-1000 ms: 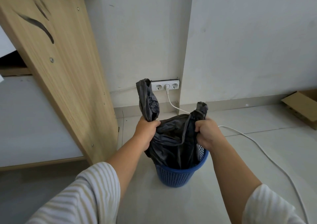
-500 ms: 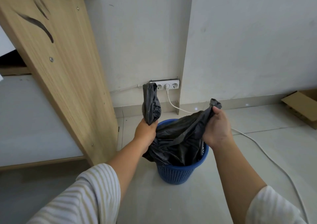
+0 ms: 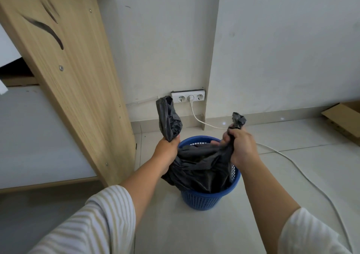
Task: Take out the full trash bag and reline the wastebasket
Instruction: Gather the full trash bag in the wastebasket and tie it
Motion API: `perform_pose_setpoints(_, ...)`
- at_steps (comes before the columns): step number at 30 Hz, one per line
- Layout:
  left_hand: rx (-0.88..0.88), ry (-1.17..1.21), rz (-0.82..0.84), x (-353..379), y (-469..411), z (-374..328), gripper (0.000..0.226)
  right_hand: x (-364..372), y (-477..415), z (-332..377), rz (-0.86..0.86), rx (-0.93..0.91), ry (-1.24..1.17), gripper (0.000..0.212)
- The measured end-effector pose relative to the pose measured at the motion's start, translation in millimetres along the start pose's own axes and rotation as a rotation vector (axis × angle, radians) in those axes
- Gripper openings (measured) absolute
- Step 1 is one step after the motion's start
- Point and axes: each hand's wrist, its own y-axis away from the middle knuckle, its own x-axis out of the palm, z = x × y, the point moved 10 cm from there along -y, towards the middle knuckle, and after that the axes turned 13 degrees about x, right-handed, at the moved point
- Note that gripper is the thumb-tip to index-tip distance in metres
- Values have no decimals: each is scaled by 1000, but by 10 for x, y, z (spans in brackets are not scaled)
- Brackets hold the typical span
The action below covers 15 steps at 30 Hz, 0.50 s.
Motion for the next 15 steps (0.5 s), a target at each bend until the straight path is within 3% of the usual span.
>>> perform_pose_setpoints(2, -32, 82, 24, 79, 20, -12, 32, 100, 28, -83, 34, 36, 125, 16)
perform_pose_setpoints(6, -116, 639, -25, 212, 12, -49, 30, 223, 63, -237, 70, 134, 320, 17)
perform_pose_setpoints(8, -118, 751, -5, 261, 24, -85, 28, 198, 74, -298, 29, 190, 369, 18)
perform_pose_setpoints(11, -30, 467, 92, 285, 88, -131, 30, 186, 61, -210, -52, 102, 478, 21)
perform_pose_setpoints(15, 161, -45, 206, 357, 153, -287, 26, 122, 37, -116, -156, -3, 380, 17)
